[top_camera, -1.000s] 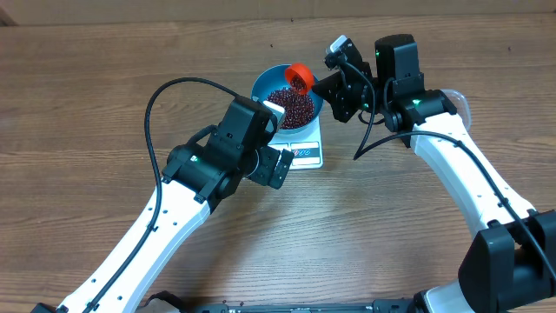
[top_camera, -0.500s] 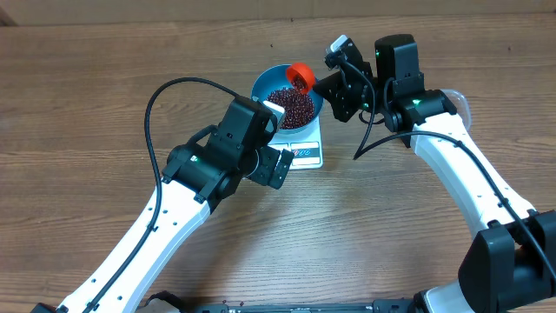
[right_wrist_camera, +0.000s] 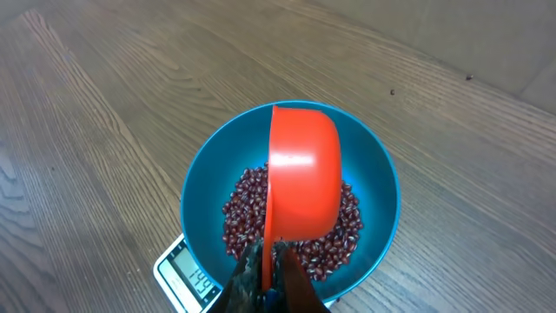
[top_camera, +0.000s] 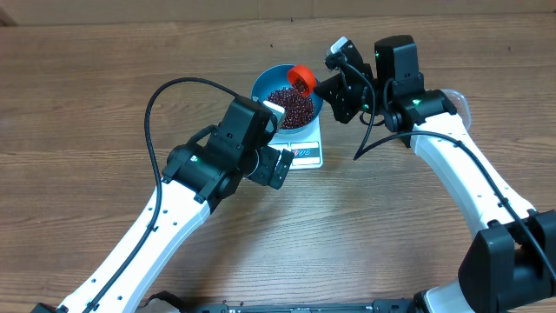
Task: Scoop item into bowl and weigh 150g on scale
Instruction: 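Tilt the red scoop slightly to trickle beans into the teal bowl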
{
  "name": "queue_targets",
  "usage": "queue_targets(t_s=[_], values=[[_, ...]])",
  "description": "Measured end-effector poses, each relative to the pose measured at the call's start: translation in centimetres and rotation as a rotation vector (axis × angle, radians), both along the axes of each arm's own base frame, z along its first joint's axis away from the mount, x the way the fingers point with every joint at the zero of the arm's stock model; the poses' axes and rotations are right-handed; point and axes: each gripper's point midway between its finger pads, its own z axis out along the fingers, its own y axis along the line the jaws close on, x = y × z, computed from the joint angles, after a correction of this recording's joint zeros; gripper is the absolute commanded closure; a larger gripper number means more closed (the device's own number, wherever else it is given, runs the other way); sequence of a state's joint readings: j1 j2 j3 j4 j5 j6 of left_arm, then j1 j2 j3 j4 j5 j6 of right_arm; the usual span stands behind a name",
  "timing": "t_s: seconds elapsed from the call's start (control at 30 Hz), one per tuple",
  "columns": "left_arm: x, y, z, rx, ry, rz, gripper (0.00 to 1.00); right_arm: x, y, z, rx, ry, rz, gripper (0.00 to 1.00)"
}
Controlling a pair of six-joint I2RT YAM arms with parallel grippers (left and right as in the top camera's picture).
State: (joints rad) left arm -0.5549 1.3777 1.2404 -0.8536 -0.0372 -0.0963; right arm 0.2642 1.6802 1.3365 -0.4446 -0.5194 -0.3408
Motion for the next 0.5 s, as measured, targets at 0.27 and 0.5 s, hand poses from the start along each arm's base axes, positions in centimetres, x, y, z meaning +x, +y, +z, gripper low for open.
queue_targets(t_s=[0.27, 0.5], values=[[0.01, 0.0, 0.01, 0.0, 0.0, 0.0, 0.01, 0.37, 0.07, 0.4, 0.005, -0.025, -0.001, 0.96], [0.0, -0.02, 0.0, 0.0, 0.0, -0.001, 0.0, 0.3, -0.14, 0.09, -0.012, -0.02, -0.006, 0.96]])
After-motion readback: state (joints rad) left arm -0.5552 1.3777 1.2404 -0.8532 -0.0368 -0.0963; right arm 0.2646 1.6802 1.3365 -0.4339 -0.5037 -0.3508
